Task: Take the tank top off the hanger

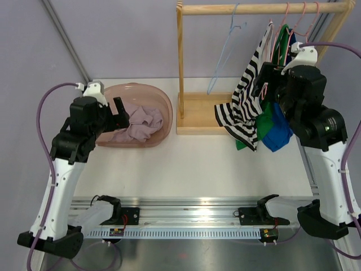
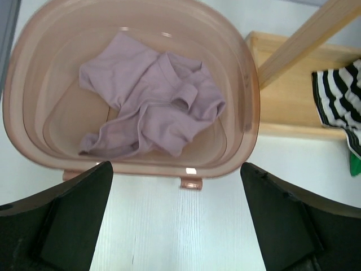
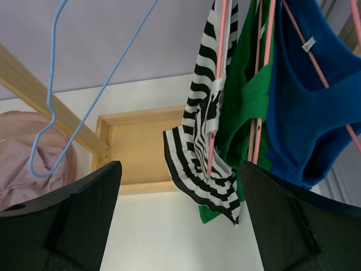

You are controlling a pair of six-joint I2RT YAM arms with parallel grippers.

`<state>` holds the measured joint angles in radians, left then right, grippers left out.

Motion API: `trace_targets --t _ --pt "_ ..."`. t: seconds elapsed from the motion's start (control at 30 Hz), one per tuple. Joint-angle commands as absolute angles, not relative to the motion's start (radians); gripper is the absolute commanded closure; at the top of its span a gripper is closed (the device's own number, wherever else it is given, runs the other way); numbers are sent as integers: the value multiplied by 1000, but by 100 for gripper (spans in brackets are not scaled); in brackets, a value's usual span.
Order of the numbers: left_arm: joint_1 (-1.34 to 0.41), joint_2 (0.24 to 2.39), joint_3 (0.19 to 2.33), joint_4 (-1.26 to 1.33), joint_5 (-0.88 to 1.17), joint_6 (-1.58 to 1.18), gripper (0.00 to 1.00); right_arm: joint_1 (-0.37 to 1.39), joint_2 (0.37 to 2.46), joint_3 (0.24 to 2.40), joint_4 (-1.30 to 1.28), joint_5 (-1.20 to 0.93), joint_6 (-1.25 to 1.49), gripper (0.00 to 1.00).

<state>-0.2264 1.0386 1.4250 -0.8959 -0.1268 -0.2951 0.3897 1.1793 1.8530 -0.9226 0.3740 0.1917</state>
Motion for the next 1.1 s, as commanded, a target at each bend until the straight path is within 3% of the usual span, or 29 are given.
trace_targets --t 0.0,0.2,0.57,0.67,0.8,0.97,1.07 --pt "-232 934 1287 -851 -71 -288 1 385 1233 1934 -897 508 121 7" --pt "-232 764 1016 -750 -31 -313 1 332 1360 2037 -865 485 72 22" --pt "-232 727 899 -715 37 -314 1 172 1638 2236 -882 305 84 28" --pt "-232 723 888 -709 57 -311 1 170 1710 2292 -870 333 71 37" --pt "-235 709 884 -707 57 -313 1 169 1773 2364 -865 388 63 63" --pt "-271 699 874 -701 57 -319 1 169 1779 2381 -850 367 60 70" --pt "-281 703 876 -704 52 -319 1 169 1779 2387 -857 357 57 90"
